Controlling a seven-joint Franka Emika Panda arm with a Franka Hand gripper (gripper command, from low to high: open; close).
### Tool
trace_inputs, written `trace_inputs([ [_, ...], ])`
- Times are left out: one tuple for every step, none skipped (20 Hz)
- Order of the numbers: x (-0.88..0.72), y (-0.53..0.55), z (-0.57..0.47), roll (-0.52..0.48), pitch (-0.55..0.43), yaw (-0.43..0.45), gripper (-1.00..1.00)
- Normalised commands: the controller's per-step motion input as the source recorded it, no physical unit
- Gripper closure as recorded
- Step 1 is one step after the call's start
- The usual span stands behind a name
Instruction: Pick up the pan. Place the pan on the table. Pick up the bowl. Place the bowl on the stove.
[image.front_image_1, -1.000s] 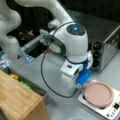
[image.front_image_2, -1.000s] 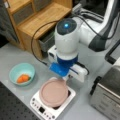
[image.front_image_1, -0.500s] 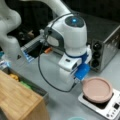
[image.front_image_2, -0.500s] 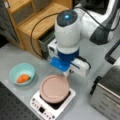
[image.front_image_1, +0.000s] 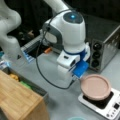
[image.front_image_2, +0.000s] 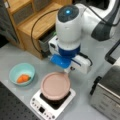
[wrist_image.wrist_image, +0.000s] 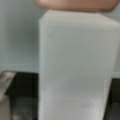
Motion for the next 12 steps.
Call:
trace_inputs([
  [-0.15, -0.03, -0.01, 0.055, -0.062, 0.055, 1.0],
  [-0.15, -0.03, -0.01, 0.055, -0.061, 0.055, 1.0],
  [-0.18, -0.04, -0.02, 0.036, -0.058, 0.061, 1.0],
  [-0.23, -0.05, -0.02, 0.034, -0.062, 0.066, 1.0],
  [-0.25, -0.05, -0.02, 0.033, -0.063, 0.067, 1.0],
  [-0.3, -0.06, -0.03, 0.032, -0.065, 0.069, 1.0],
  [-0.32, -0.06, -0.03, 0.032, -0.067, 0.069, 1.0],
  [-0.36, -0.07, -0.03, 0.036, -0.082, 0.077, 1.0],
  [-0.41, -0.08, -0.03, 0.036, -0.09, 0.079, 1.0],
  [-0.42, -0.09, -0.04, 0.036, -0.095, 0.08, 1.0],
  [-0.45, -0.1, -0.05, 0.041, -0.118, 0.071, 1.0],
  [-0.48, -0.1, -0.06, 0.047, -0.132, 0.061, 1.0],
])
